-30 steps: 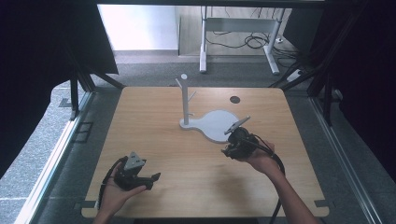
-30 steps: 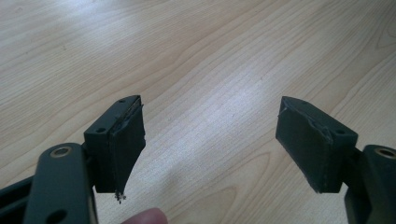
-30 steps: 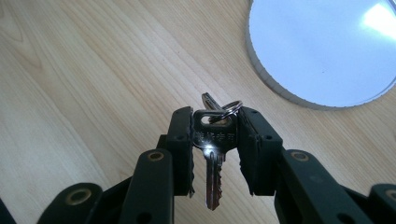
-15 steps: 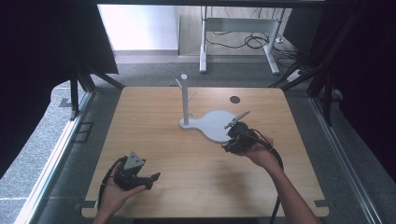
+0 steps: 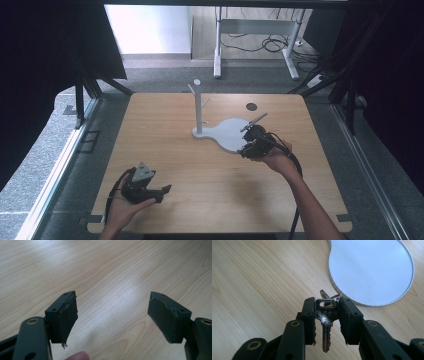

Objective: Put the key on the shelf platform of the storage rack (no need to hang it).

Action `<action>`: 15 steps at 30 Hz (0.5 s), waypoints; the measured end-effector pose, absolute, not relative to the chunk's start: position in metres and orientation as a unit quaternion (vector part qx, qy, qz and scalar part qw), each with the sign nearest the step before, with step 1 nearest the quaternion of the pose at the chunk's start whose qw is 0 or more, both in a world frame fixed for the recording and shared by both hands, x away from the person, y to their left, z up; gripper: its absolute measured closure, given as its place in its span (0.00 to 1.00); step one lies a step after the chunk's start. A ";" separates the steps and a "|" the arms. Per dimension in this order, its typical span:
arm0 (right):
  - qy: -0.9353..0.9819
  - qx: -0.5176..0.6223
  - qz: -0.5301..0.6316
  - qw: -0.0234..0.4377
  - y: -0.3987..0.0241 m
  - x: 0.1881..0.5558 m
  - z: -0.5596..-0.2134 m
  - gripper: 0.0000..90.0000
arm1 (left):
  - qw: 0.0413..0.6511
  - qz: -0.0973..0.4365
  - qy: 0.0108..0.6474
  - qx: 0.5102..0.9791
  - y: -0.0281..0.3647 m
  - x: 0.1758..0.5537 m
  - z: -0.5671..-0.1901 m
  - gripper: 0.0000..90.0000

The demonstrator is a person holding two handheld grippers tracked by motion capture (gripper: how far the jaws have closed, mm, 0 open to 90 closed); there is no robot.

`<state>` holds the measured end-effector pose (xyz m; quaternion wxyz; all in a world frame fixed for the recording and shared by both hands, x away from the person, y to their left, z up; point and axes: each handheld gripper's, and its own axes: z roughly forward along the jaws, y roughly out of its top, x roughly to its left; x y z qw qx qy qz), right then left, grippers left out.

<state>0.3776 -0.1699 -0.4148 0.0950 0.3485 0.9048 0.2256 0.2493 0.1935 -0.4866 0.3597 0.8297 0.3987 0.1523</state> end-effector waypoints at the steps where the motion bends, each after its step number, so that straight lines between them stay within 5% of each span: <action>1: 0.905 0.348 0.225 0.096 -0.170 0.378 -0.415 0.75 | 0.360 0.152 0.399 0.830 0.193 0.249 -0.487 0.27; 15: 0.901 0.360 0.223 0.097 -0.169 0.393 -0.412 0.75 | 0.360 0.154 0.400 0.829 0.194 0.249 -0.486 0.27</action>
